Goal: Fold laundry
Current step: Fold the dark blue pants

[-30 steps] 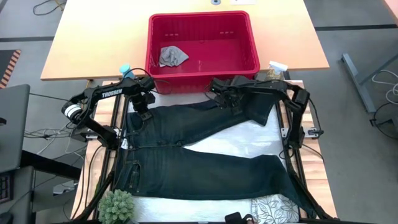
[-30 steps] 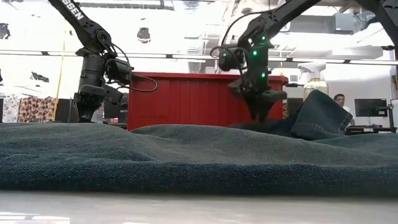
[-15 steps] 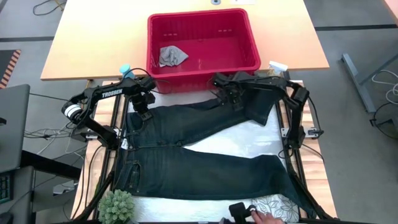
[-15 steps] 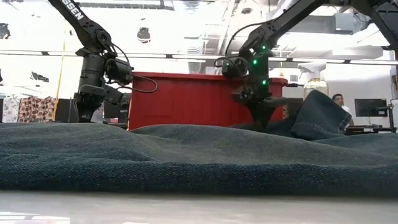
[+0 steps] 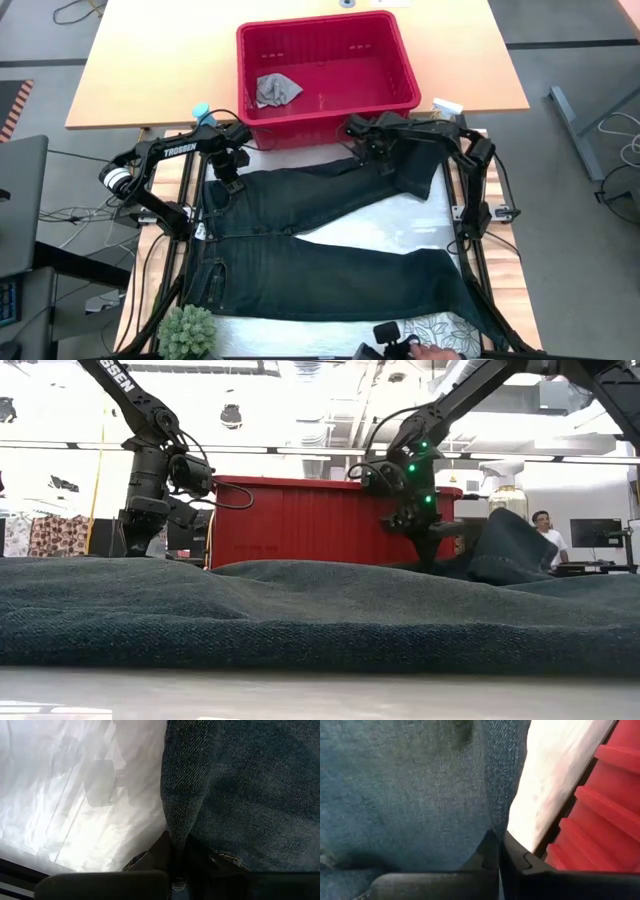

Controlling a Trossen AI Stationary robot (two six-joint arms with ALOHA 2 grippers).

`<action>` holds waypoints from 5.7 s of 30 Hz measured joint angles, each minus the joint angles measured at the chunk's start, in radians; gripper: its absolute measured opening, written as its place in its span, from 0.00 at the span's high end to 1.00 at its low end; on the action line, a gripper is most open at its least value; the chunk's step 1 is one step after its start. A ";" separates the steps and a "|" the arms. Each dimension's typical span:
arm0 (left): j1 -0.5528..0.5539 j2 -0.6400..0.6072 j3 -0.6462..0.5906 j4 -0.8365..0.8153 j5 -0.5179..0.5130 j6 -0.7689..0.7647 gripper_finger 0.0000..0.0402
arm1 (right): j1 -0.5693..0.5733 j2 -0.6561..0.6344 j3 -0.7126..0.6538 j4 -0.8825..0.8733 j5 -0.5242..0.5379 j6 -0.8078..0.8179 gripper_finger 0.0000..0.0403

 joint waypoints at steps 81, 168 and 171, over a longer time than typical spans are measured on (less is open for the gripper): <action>-0.184 -0.030 0.520 -0.477 -0.053 -0.018 1.00 | 0.307 -0.282 0.367 -0.604 -0.003 1.160 0.95; -1.167 -0.393 0.103 -0.148 0.577 -0.876 0.96 | 1.417 -0.177 0.072 -0.322 -0.533 2.310 0.95; -1.172 -0.393 0.102 -0.128 0.581 -0.839 0.96 | 1.417 -0.165 0.072 -0.319 -0.533 2.304 0.95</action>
